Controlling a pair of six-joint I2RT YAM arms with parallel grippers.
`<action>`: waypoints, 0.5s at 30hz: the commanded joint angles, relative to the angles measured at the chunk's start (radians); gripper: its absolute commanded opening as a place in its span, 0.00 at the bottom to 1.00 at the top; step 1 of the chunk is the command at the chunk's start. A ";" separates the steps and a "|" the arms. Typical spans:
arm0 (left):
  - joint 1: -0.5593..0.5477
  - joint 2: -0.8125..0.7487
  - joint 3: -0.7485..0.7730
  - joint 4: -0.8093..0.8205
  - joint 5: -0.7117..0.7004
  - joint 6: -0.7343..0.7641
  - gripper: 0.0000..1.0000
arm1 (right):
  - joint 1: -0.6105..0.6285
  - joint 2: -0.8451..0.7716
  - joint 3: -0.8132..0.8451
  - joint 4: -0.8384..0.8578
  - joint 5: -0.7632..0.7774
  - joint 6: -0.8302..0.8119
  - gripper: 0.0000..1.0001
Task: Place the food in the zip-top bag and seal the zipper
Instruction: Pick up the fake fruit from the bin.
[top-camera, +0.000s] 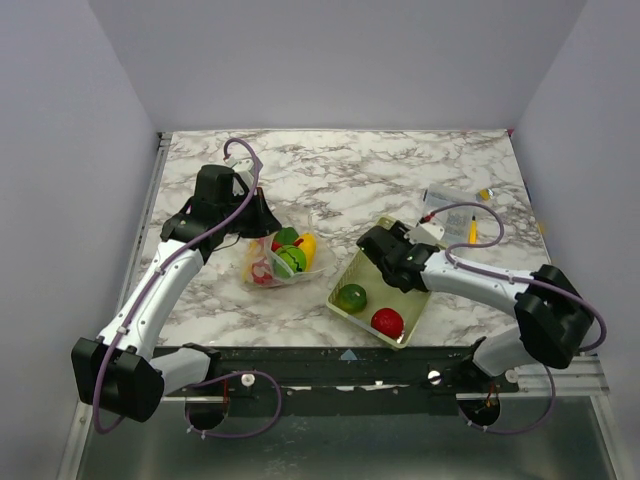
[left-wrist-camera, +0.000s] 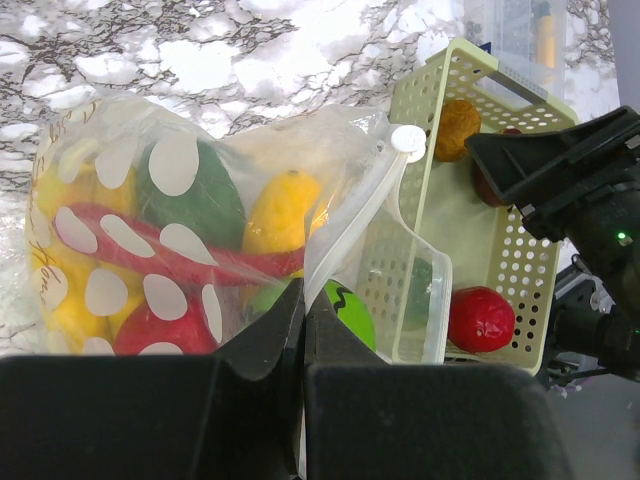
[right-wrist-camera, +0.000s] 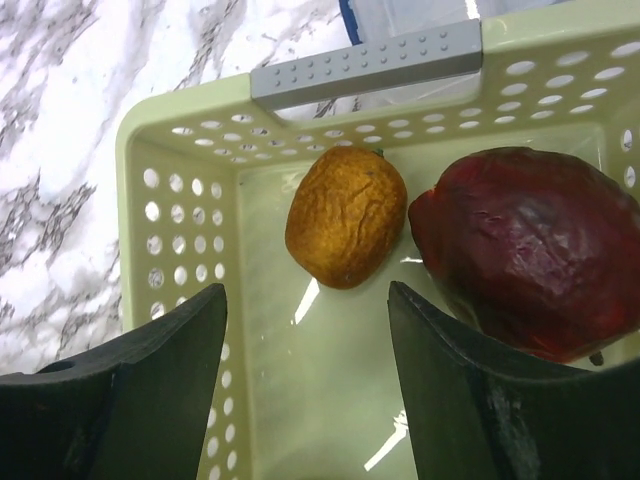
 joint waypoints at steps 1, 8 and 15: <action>0.005 -0.023 -0.005 0.018 0.019 -0.001 0.00 | 0.004 0.082 0.072 -0.057 0.134 0.103 0.69; 0.005 -0.019 -0.006 0.019 0.024 -0.001 0.00 | 0.002 0.230 0.166 -0.129 0.220 0.126 0.72; 0.005 -0.018 -0.004 0.018 0.027 -0.001 0.00 | -0.006 0.325 0.209 -0.169 0.222 0.163 0.73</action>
